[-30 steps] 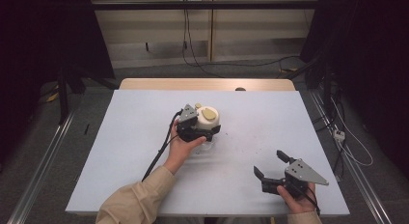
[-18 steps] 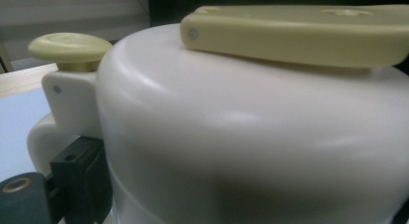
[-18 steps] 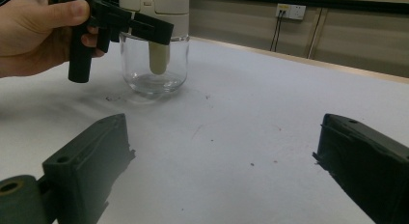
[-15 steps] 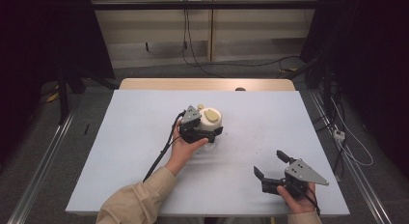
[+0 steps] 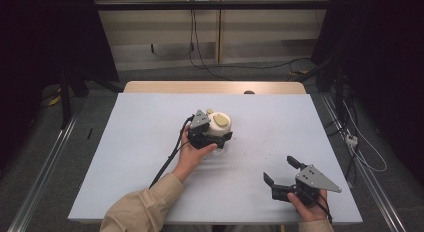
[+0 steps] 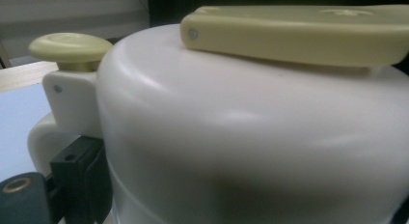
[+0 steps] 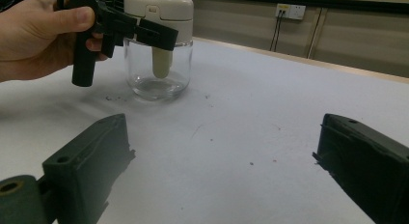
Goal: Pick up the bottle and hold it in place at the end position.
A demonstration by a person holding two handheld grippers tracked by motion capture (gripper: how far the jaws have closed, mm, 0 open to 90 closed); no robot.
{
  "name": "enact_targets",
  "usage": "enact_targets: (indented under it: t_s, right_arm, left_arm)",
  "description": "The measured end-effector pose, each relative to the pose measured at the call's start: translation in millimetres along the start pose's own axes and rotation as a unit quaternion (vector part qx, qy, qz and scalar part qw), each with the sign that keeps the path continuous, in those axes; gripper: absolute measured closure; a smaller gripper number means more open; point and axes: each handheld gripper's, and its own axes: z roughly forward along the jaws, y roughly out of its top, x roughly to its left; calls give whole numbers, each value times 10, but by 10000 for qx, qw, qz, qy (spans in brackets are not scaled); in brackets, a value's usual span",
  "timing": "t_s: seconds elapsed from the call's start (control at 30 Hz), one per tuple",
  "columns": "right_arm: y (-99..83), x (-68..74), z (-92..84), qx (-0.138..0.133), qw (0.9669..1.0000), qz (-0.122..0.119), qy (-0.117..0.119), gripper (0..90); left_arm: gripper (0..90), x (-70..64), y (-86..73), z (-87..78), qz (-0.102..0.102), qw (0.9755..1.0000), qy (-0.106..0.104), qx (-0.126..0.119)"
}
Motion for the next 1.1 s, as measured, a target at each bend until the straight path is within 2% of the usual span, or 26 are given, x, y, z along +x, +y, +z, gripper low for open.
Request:
enact_targets:
  t_s: [0.6, 0.7, 0.83, 1.0, 1.1]
  right_arm:
    - [-9, -14, -25, -2, 10000, 17, -45, 40]
    - [-11, -16, -25, -2, 10000, 16, -48, 40]
    - [-13, -16, -22, 7, 10000, 18, -47, 40]
    - [-16, -23, -24, 13, 10000, 37, -64, 40]
    - [-18, -30, -20, 15, 10000, 47, -74, 40]
  left_arm:
    - [64, -51, -9, 76, 41, 10000, -21, 14]
    - [64, -64, -13, 89, 52, 10000, -24, -14]
    - [64, -82, -21, 108, 177, 9998, 9, -94]
    - [64, -80, -47, 132, 183, 9995, 13, -253]
    - [64, -82, -52, 133, 222, 9994, 6, -249]
